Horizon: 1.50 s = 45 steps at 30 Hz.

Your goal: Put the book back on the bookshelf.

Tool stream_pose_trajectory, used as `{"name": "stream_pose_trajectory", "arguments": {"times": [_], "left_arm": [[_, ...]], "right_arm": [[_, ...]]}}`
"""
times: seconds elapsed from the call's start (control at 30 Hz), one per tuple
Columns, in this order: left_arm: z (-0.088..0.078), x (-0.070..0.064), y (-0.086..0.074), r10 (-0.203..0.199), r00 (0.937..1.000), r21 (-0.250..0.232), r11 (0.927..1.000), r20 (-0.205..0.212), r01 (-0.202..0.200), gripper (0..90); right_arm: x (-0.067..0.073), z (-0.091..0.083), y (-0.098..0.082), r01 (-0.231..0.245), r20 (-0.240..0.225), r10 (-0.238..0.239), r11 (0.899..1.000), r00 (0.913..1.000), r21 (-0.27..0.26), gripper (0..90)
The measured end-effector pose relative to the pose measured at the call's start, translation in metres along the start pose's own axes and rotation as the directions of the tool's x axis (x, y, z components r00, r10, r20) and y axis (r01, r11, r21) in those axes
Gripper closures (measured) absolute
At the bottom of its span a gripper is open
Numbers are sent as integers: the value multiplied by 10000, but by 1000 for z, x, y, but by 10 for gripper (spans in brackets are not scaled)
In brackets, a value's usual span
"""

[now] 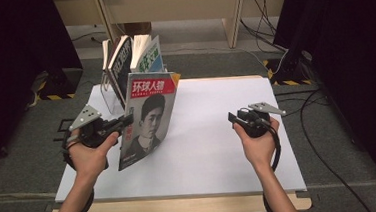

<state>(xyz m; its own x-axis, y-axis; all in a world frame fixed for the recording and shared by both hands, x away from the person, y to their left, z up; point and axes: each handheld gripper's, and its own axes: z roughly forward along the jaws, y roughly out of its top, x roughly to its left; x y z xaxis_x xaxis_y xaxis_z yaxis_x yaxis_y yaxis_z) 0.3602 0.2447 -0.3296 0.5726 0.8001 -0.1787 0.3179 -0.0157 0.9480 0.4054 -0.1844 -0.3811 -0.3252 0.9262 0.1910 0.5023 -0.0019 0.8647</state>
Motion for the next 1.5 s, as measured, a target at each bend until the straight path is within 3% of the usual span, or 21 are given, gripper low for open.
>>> {"name": "stream_pose_trajectory", "arguments": {"times": [0.13,0.33,0.6,0.8,0.93,1.27,1.43,1.5], "left_arm": [[-12,8,-2,-97,9999,-187,9998,-41,97,868],[-28,14,-5,-32,9999,-404,9992,-154,26,869],[-47,24,-12,-204,9992,-615,9979,-355,182,868],[-60,29,-17,-225,9984,-750,9970,-521,186,869],[-71,34,-22,-488,9970,-963,9944,-608,428,869],[-86,40,-24,-527,9950,-1229,9915,-847,421,869],[-95,44,-24,-573,9925,-1376,9896,-1084,421,869],[-99,47,-23,-628,9908,-1445,9885,-1201,451,869]], "right_arm": [[-13,6,-25,-174,204,166,9990,9997,403,611],[-27,9,-49,-475,531,443,9970,9976,609,612],[-35,12,-71,-288,879,253,9988,9958,394,612],[-38,14,-78,-281,970,235,9985,9950,465,612],[-36,14,-79,-290,985,247,9987,9948,427,612],[-38,15,-81,-258,1073,209,9986,9940,452,612],[-38,14,-81,-463,1094,410,9979,9931,460,611],[-40,14,-81,-256,1112,204,9987,9936,452,611]]}}
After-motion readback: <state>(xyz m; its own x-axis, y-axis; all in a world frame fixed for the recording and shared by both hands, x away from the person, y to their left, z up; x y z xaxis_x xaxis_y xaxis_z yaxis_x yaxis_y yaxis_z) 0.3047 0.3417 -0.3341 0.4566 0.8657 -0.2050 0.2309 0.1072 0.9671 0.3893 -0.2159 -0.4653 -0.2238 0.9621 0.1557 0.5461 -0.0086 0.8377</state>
